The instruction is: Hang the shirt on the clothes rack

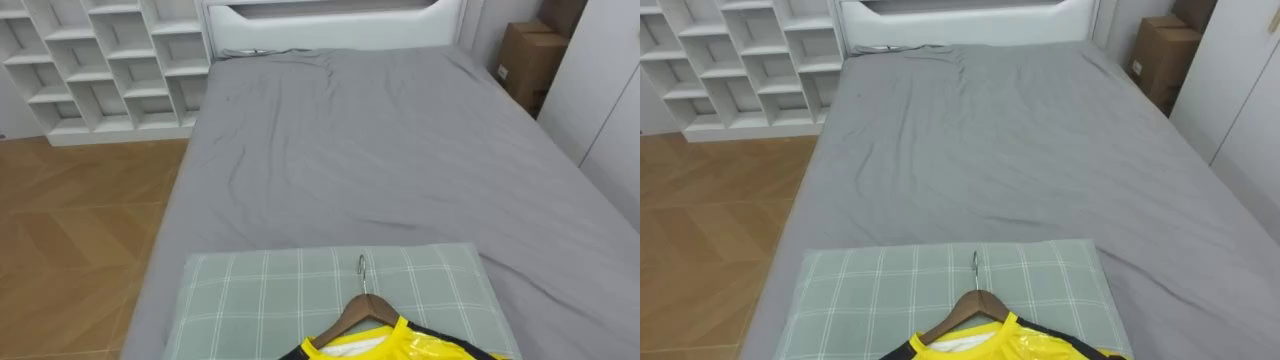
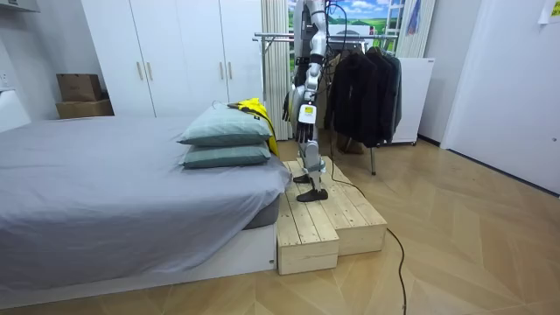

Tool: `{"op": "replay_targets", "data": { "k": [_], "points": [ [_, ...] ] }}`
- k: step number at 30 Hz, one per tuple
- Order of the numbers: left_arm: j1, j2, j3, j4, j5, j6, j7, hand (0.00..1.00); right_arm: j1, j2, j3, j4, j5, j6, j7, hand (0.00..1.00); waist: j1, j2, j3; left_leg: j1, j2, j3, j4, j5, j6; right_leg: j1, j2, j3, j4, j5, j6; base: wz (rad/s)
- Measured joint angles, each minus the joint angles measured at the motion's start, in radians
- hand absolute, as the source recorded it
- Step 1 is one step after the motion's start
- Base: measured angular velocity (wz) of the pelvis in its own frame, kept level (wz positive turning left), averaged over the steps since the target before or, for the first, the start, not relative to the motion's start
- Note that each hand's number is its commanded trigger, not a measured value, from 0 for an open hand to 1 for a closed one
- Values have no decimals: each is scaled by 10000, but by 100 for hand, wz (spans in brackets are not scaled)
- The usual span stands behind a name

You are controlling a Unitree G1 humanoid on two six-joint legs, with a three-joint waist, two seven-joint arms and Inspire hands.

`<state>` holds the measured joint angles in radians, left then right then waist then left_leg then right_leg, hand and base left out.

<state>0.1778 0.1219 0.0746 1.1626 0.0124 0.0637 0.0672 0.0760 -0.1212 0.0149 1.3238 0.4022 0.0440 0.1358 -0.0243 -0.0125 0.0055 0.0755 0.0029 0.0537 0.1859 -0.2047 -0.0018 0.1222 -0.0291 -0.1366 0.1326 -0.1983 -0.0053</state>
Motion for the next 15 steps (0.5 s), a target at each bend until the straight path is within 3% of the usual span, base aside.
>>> {"op": "replay_targets", "data": {
  "k": [7, 15],
  "points": [
    [-6, 36, -1, -25, 3, -1, -74, 0, -48, -12, 4, -67, -37, -51, 98, 0, -19, 48, -28, -102, 2, 1, 12, 1, 1, -123, 2, -12, 17, 1, 0, 1],
    [-120, 56, -5, 54, 4, -63, -151, 0, -53, -11, 23, -48, -71, -244, 202, 0, 19, -69, 39, -53, 10, 38, 7, 1, 1, -108, 2, 6, 23, 2, 1, -1]
  ]
}}
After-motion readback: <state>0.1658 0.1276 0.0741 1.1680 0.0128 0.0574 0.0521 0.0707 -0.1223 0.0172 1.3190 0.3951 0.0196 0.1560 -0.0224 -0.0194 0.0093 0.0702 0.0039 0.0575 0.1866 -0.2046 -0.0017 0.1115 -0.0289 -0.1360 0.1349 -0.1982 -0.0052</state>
